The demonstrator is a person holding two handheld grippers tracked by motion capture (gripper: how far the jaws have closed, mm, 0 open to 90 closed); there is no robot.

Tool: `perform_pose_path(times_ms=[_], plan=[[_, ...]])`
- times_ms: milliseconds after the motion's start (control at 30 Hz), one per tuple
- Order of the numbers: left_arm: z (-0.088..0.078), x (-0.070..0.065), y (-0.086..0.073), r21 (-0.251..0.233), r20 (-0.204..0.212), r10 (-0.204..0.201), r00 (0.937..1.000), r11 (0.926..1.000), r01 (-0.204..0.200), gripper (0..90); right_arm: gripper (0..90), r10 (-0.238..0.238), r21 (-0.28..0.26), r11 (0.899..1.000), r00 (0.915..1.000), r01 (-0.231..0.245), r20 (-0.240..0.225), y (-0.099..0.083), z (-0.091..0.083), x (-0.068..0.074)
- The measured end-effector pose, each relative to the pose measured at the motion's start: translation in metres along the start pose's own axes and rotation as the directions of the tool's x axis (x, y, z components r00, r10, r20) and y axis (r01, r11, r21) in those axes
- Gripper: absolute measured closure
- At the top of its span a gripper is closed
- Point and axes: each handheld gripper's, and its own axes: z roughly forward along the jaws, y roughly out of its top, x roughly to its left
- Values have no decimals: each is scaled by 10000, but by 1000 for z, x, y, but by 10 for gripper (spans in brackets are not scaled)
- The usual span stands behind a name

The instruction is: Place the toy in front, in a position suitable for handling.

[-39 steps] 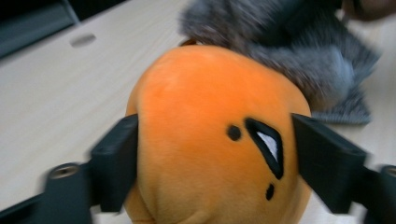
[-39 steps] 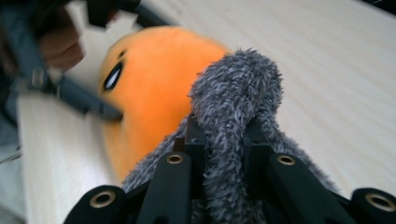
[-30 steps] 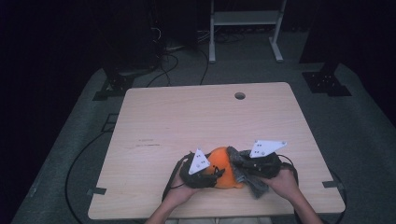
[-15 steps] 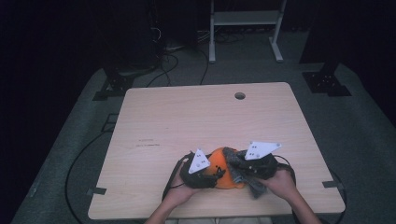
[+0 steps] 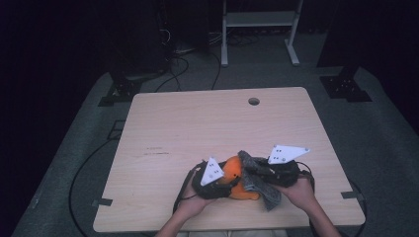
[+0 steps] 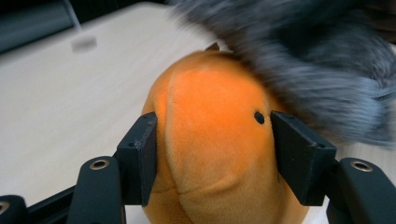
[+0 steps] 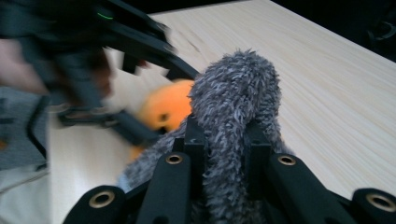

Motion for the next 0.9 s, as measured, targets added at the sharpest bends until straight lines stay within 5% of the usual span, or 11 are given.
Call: perform_pose_path(times_ms=[67, 133, 167, 200, 267, 300, 367, 467, 633, 833, 900], plan=[[-1, -1, 1, 195, 396, 159, 9991, 9997, -167, 315, 766, 154, 272, 9995, 9999, -154, 26, -8, 0, -8], [-3, 10, -1, 17, 768, -722, 9944, 9974, 722, 232, 770, 205, 540, 9983, 9998, -204, -17, -15, 0, -11], [-2, 18, -3, 144, 875, -1463, 9854, 9892, 1456, 181, 772, 153, 706, 9974, 9998, -159, 84, -18, -1, -11], [2, 25, -5, 547, 1040, -2200, 9699, 9750, 2153, 122, 772, 146, 762, 9970, 9999, -152, 82, -19, -2, -11], [9, 35, -12, 1168, 1777, -3521, 9189, 9347, 3356, 117, 773, 114, 758, 9971, 9999, -108, -74, -18, -4, -9], [10, 33, -15, 1041, 1811, -3401, 9228, 9396, 3259, 163, 773, 22, 734, 9973, 9999, -10, -155, -15, -4, -6], [7, 25, -13, 703, 1529, -2362, 9596, 9712, 2278, 287, 772, -313, 667, 9972, 9988, 338, -386, -7, -2, 3], [2, 15, -8, 603, 1131, -1111, 9874, 9927, 1048, 360, 772, -686, 516, 9962, 9971, 702, -332, 2, -2, 8], [2, 13, -7, 582, 1173, -871, 9893, 9950, 807, 368, 774, -315, 869, 9958, 9982, 270, 510, -9, -9, -8], [2, -1, -4, 580, 799, 361, 9961, 9975, -408, 368, 773, -938, 345, 9949, 9947, 952, -421, 6, -6, 18], [1, -2, -4, 735, 684, 614, 9958, 9951, -664, 372, 775, -972, 492, 9940, 9951, 981, -202, 6, -3, 16]])
